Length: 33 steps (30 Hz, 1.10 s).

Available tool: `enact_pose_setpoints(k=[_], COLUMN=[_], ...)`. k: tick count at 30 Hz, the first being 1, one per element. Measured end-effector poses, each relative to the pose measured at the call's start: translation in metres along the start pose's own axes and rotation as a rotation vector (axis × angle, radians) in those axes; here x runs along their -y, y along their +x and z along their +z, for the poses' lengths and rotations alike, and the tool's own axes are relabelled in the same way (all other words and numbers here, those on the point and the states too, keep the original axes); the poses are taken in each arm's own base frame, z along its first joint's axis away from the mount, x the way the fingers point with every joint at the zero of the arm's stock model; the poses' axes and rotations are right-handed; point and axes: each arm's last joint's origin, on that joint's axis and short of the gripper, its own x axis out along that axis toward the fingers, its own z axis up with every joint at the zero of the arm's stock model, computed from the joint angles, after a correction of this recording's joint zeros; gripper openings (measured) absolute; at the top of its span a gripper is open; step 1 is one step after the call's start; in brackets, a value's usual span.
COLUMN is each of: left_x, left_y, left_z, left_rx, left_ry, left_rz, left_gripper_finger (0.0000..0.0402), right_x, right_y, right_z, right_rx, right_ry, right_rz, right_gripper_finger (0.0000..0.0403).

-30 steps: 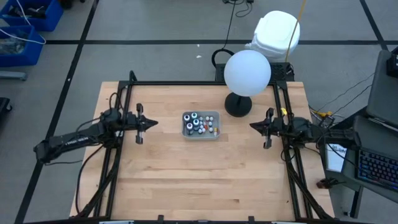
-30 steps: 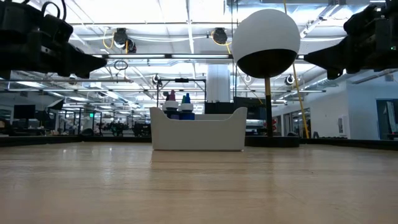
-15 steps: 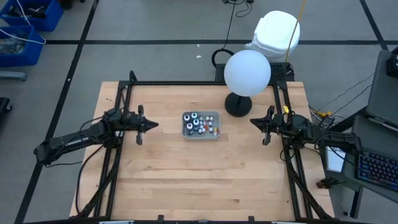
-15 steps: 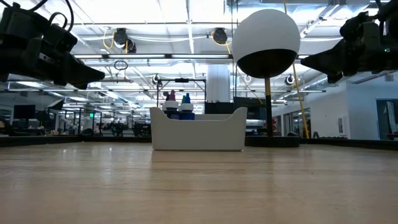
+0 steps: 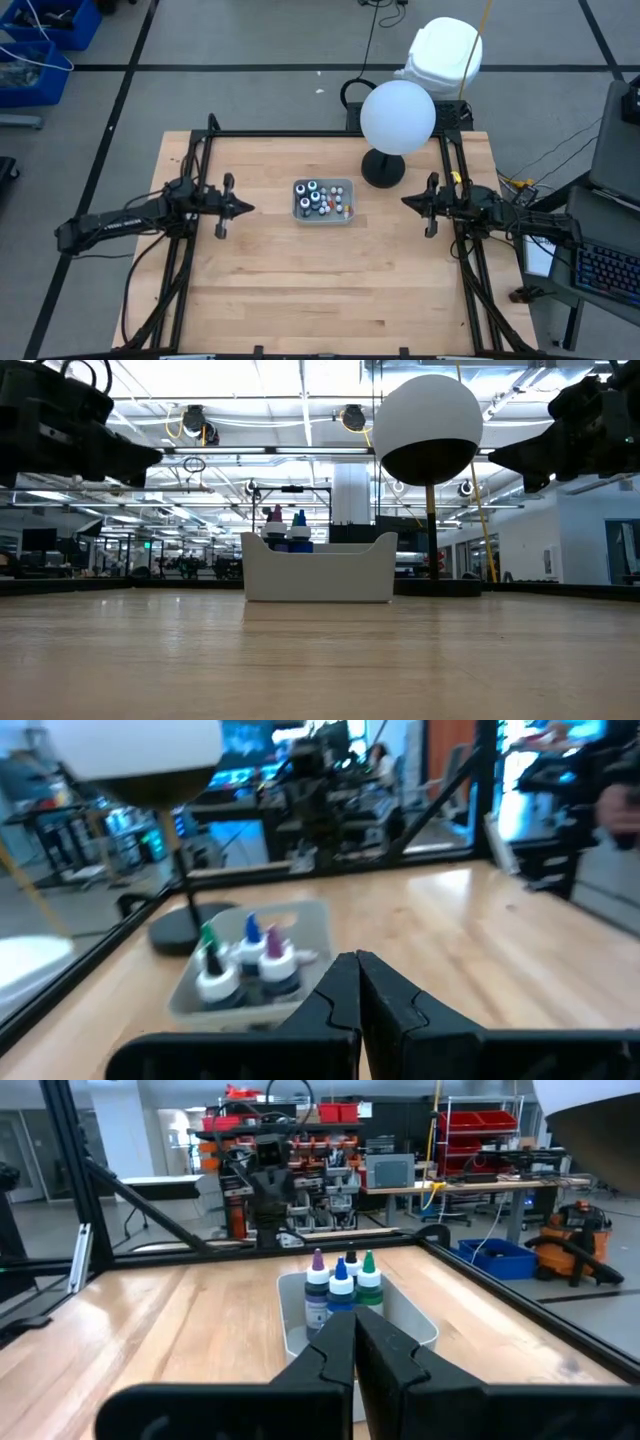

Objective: Pick & Place food coloring
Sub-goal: Return to Home Position

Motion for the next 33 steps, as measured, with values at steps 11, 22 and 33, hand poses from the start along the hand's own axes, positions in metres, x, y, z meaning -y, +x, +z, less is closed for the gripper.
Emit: enact_pose_setpoints(k=[11,22,33], left_x=[0.018,0.020,0.025], left_y=[0.004,-0.008,-0.012], left_z=[0.006,0.007,0.011], left_rx=[0.047,0.081,0.071], left_ry=[0.066,0.115,0.072], left_rz=[-0.084,-0.070,-0.107], left_gripper_finger=[0.0001,0.0001,0.0001], right_x=[-0.002,-0.003,-0.003], right_y=[0.000,-0.001,-0.001], right_z=[0.005,0.007,0.007], right_rx=[0.055,0.075,0.075], right_ry=[-0.016,-0.024,-0.019], right_rz=[0.065,0.101,0.103], right_gripper_finger=[0.0000,0.0000,0.0000])
